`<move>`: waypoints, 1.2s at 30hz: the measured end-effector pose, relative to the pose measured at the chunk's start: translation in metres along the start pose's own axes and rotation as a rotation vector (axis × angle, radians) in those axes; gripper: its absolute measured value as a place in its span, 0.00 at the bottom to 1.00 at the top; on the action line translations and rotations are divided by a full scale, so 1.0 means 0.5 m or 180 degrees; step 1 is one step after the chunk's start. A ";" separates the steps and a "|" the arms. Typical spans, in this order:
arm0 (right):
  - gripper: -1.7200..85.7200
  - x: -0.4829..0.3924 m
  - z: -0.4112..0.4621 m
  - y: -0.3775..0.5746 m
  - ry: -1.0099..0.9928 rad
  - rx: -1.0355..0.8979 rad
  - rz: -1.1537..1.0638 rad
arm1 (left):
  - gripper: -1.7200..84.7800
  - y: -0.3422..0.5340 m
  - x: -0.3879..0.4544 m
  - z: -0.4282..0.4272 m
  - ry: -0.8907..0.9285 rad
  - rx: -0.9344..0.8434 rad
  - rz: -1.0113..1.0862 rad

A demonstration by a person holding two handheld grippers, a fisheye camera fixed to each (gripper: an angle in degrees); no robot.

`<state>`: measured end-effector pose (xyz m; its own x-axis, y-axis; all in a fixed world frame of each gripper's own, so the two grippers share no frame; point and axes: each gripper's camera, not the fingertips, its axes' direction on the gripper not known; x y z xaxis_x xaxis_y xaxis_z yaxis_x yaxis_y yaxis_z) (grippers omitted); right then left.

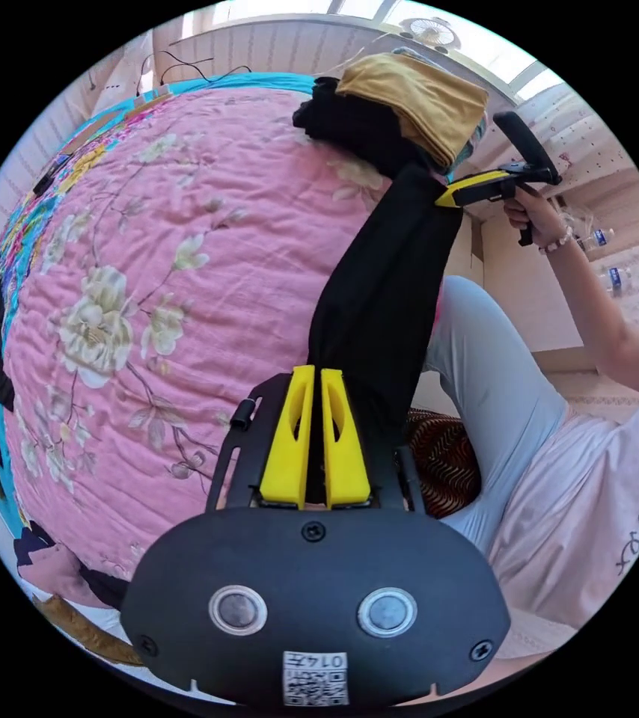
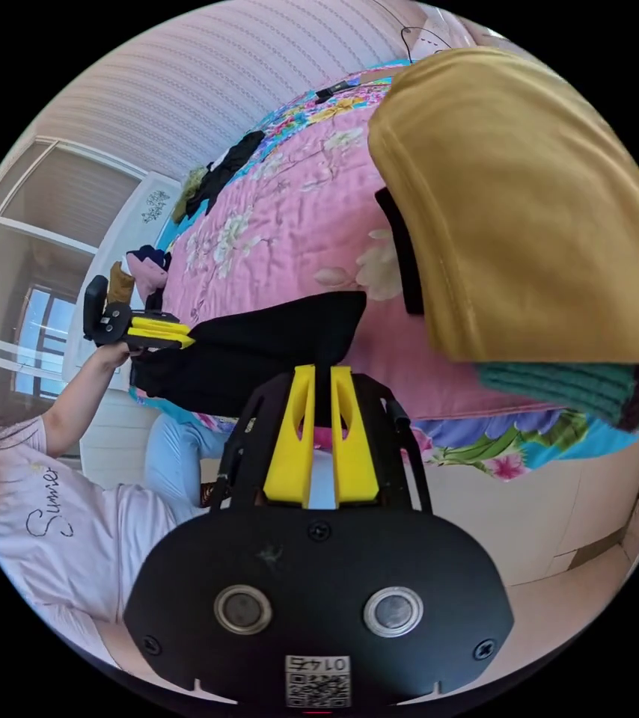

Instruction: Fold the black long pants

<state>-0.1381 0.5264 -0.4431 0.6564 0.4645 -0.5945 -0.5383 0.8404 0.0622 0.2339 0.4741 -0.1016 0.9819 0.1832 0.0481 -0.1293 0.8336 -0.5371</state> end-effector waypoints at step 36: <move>0.01 -0.374 0.263 -0.126 0.0739 -0.0365 -0.0622 | 0.01 0.446 0.258 0.056 -0.0359 0.0044 -0.0461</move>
<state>-0.1575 0.4234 -0.2306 0.6223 0.2102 -0.7541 -0.4787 0.8643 -0.1541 0.3278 0.6983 -0.1914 0.9687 0.1174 0.2186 0.0097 0.8625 -0.5060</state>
